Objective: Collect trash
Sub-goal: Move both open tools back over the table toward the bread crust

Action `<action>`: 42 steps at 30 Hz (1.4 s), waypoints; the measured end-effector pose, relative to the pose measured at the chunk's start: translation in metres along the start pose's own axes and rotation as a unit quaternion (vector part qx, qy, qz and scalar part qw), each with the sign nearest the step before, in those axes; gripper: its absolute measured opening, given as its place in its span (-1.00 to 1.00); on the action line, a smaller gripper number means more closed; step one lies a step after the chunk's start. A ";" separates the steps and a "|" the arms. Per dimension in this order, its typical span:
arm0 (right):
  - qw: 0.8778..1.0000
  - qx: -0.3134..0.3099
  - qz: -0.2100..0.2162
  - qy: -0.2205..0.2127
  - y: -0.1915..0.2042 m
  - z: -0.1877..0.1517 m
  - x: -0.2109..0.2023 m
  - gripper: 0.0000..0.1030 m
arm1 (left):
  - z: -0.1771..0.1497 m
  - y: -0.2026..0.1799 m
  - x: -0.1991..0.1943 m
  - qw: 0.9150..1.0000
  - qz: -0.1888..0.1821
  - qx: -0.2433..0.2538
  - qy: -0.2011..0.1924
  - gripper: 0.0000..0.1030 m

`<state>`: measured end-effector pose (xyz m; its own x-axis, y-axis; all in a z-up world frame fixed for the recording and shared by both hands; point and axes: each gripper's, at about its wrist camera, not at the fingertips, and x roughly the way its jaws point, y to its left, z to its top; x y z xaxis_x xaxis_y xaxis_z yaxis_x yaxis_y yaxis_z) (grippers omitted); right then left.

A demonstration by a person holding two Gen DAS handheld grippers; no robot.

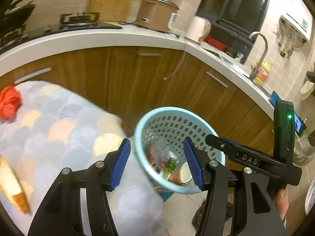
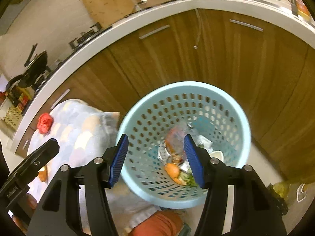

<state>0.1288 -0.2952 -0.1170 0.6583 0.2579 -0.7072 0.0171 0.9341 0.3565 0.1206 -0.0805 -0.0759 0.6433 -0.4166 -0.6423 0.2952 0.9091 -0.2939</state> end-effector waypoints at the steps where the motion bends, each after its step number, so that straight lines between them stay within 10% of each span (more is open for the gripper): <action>1: 1.000 -0.007 0.005 -0.004 0.007 -0.001 -0.001 0.07 | -0.002 0.008 -0.007 1.000 0.007 -0.009 -0.004 0.06; 24: 0.972 -0.192 0.126 0.047 0.235 -0.064 0.028 0.14 | -0.050 0.193 -0.164 0.976 0.134 -0.153 -0.079 0.05; 42: 0.952 -0.275 0.110 0.073 0.312 -0.116 0.079 0.40 | -0.097 0.266 -0.169 0.945 0.244 -0.208 -0.062 0.14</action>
<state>0.0984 0.0450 -0.1324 0.4883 0.4558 -0.7442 -0.5319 0.8315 0.1603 0.0219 0.2316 -0.1143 0.7165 0.0786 -0.6932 -0.3447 0.9037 -0.2538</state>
